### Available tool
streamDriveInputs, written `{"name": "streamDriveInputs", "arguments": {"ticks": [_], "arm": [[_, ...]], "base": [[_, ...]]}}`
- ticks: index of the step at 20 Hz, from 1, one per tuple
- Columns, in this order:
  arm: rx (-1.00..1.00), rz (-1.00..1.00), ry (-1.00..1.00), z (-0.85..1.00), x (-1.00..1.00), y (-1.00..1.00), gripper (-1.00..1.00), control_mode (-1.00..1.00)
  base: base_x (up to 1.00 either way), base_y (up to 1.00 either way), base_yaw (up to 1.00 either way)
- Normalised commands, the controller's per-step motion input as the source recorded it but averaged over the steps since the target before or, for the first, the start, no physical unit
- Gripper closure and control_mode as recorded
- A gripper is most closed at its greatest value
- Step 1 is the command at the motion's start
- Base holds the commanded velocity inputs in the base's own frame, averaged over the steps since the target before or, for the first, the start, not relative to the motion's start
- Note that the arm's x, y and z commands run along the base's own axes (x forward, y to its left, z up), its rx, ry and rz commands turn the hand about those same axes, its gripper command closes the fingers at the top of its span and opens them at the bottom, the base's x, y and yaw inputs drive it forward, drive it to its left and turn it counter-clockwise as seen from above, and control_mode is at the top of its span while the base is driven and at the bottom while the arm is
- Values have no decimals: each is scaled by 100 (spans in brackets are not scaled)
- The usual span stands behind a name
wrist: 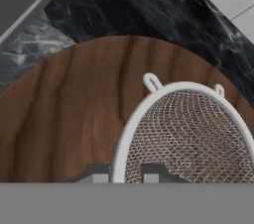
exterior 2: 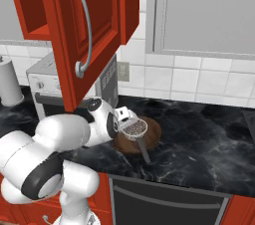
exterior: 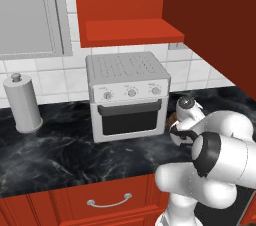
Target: Open the cabinet and setup a tea strainer by placing it in the bowl upright.
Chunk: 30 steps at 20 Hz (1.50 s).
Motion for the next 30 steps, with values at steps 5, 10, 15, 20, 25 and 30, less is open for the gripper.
{"name": "streamDriveInputs", "arguments": {"ticks": [5, 10, 15, 20, 25, 30], "arm": [[0, 0, 0, -22, 18, 0, 100, -100], [0, 0, 0, -3, 0, 0, 100, -100], [0, 0, -1, 0, 0, 0, -100, -100], [0, 0, -2, 0, 0, 0, -100, -100], [0, 0, 0, 10, -4, 0, -100, -100], [-4, 0, 0, 34, -22, 15, -100, -100]], "base": [[0, 0, 0], [0, 0, 0], [0, 0, 0], [0, 0, 0], [0, 0, 0], [0, 0, 0]]}}
